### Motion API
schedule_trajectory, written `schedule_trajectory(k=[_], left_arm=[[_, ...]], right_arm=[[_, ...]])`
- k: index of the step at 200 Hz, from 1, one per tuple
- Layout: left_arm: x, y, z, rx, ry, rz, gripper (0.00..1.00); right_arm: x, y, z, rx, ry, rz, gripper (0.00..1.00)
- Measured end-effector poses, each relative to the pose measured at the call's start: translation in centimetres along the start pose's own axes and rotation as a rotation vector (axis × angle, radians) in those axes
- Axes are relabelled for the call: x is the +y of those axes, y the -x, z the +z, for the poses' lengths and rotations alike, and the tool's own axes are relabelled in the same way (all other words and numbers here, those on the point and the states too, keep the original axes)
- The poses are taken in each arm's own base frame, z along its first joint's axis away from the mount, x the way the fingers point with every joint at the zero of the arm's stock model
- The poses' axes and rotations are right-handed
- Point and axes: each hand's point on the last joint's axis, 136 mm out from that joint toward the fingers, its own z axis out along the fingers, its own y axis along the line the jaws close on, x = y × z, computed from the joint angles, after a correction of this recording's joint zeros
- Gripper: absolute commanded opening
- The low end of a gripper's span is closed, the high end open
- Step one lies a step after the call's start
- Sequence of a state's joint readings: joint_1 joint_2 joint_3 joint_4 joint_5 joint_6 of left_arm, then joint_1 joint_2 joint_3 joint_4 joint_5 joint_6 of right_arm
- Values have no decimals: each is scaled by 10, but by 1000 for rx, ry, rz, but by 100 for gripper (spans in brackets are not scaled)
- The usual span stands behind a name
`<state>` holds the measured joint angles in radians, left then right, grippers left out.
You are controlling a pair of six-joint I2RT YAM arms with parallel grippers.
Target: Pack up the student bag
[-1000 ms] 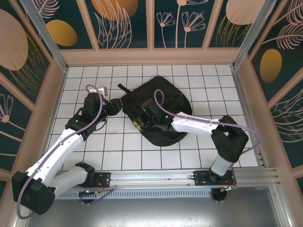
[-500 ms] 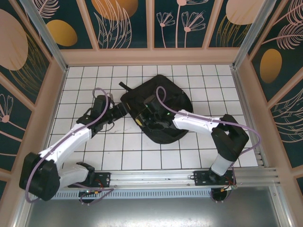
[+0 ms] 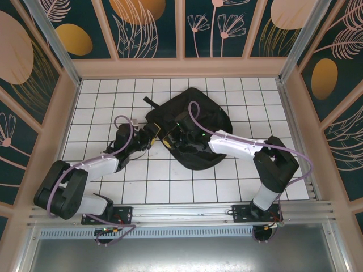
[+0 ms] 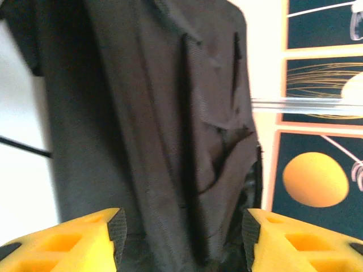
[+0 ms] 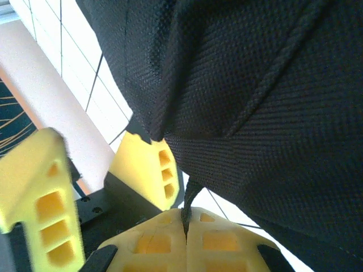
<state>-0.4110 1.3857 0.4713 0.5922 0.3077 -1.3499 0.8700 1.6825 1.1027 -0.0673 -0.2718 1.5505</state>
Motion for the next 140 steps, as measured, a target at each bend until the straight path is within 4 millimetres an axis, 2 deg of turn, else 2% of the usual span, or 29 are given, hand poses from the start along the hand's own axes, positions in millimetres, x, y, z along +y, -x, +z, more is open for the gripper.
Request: schedule_trajectory(k=[14, 56, 98, 121, 140], left_arm=[[-2, 1, 4, -1, -19, -7, 55], [16, 0, 15, 15, 30, -34, 54], [10, 3, 19, 11, 19, -30, 53], [6, 7, 29, 11, 22, -31, 47], [11, 9, 35, 13, 37, -33, 34]], right_arm=[[1, -1, 0, 5, 7, -2, 0], [3, 0, 0, 9, 15, -1, 0], [3, 0, 0, 14, 16, 0, 0], [4, 0, 0, 14, 17, -1, 0], [4, 0, 1, 15, 19, -1, 0]])
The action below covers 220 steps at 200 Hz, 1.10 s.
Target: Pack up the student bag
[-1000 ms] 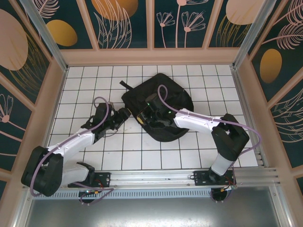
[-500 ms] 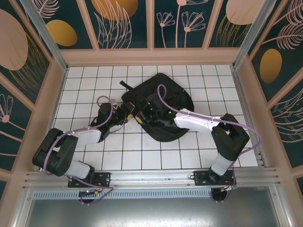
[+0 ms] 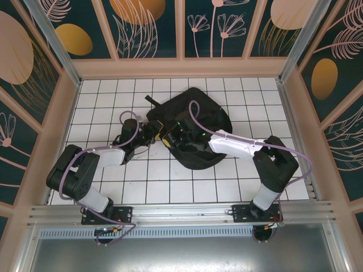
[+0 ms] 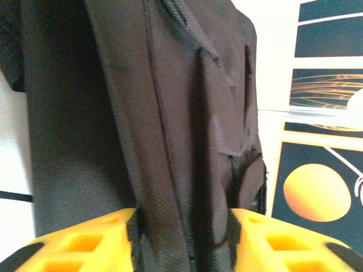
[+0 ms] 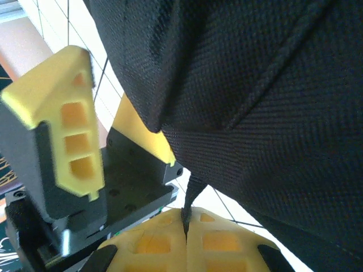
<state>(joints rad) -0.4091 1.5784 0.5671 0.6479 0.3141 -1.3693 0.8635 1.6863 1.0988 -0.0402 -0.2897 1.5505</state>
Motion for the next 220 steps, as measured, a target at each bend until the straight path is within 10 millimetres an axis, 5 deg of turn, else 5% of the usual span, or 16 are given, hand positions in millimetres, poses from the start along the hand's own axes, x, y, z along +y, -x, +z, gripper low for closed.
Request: schedule_trajectory(k=[35, 110, 220], left_arm=[[12, 1, 5, 0, 32, -4, 0], [13, 8, 3, -32, 96, 53, 0], [13, 11, 2, -42, 158, 120, 0]], right_arm=[[0, 1, 0, -2, -2, -8, 0], [-13, 17, -9, -20, -87, -89, 0], [-25, 15, -36, -7, -112, -183, 0]])
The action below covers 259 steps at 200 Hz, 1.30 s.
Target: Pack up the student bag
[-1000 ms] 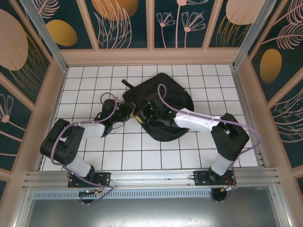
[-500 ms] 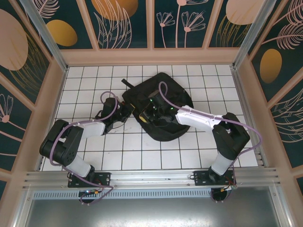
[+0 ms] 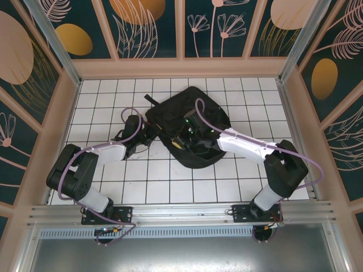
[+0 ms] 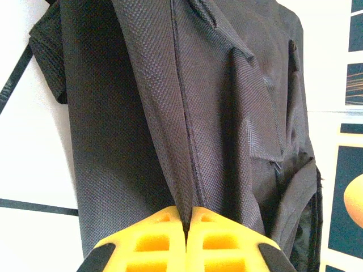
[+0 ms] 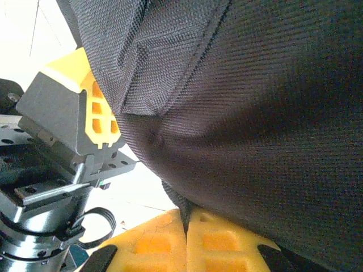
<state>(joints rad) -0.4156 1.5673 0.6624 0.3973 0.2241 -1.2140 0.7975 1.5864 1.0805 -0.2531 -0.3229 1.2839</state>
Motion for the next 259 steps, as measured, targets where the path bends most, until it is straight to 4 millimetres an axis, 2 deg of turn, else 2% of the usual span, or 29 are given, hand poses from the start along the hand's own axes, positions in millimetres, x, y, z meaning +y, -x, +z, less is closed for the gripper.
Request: schedule_trajectory(k=[72, 142, 186, 259], left_arm=[[9, 12, -2, -59, 58, 19, 0], [13, 19, -2, -86, 89, 31, 0], [8, 22, -3, -91, 102, 51, 0], [-5, 39, -3, -124, 169, 139, 0]], right_arm=[[-23, -10, -28, 31, -83, -64, 0], [-29, -21, -40, 68, -99, -100, 0], [-28, -24, -53, 66, -95, -133, 0], [-41, -28, -65, 96, -129, -218, 0]])
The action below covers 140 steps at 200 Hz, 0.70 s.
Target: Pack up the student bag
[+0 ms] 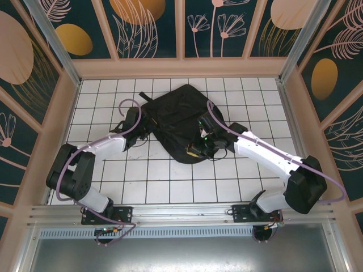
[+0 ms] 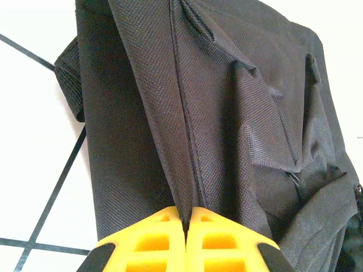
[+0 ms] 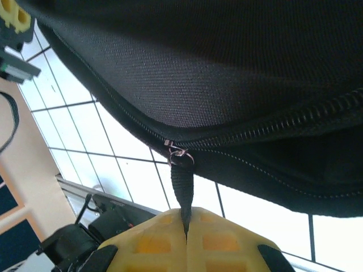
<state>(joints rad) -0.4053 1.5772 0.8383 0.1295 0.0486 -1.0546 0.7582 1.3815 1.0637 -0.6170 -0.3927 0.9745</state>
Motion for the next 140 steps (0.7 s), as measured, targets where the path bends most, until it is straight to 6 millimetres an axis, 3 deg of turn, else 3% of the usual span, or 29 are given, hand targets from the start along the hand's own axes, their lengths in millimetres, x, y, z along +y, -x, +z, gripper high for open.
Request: schedule_trajectory(k=[36, 44, 60, 73, 104, 121, 140], left_arm=[[-37, 13, 31, 67, -25, 69, 0], [-46, 15, 40, 86, -39, 83, 10], [-59, 18, 55, 112, -50, 118, 40], [-66, 23, 59, 111, -44, 139, 52], [-77, 45, 42, 53, -8, 181, 57], [-77, 61, 16, -2, 29, 195, 58], [-82, 71, -17, -51, 20, 196, 58]], right_arm=[[14, 5, 8, -4, 57, -15, 0], [17, 7, 14, -1, 59, -12, 0], [28, 11, 34, 29, 54, -6, 0], [40, 14, 50, 51, 62, -1, 0], [77, 31, 70, 50, 108, -7, 0], [92, 39, 68, 31, 142, -19, 0], [94, 44, 66, 24, 159, -17, 0]])
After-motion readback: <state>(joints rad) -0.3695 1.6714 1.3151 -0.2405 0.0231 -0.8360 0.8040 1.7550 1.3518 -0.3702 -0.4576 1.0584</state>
